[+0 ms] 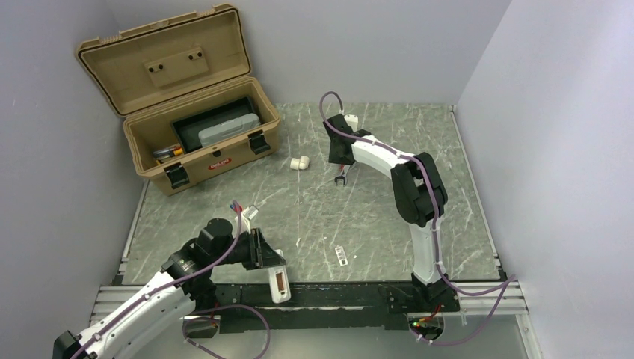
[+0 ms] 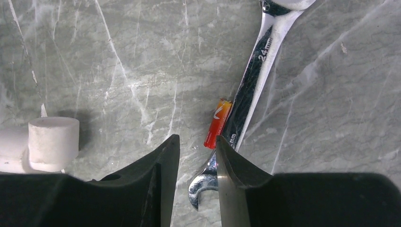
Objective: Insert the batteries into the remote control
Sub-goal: Pick up the battery from the center of the board.
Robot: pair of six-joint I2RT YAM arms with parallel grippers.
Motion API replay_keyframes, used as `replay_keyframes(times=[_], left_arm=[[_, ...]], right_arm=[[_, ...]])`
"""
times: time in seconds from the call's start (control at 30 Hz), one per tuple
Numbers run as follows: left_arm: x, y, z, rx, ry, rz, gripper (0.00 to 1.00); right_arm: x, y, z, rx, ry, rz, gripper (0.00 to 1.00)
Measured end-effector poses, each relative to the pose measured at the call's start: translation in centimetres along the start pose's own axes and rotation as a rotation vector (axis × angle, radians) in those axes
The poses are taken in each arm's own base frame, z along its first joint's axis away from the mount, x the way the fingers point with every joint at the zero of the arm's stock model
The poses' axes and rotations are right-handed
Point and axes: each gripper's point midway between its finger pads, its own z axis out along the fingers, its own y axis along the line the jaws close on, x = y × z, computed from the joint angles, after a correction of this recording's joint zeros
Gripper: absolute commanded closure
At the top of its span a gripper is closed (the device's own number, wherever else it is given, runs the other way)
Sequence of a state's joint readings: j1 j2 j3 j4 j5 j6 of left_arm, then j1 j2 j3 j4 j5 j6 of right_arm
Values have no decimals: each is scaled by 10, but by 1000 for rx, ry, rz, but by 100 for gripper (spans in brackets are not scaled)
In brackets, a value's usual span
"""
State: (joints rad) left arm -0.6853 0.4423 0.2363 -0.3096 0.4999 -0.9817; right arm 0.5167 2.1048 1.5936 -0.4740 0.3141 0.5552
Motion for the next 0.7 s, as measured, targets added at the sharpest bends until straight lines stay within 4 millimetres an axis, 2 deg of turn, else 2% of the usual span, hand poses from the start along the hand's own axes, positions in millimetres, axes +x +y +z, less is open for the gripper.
replay_keyframes(times=[0.7], left_arm=[[3, 6, 0, -31, 22, 7, 100]], right_arm=[[9, -10, 18, 38, 28, 4, 66]])
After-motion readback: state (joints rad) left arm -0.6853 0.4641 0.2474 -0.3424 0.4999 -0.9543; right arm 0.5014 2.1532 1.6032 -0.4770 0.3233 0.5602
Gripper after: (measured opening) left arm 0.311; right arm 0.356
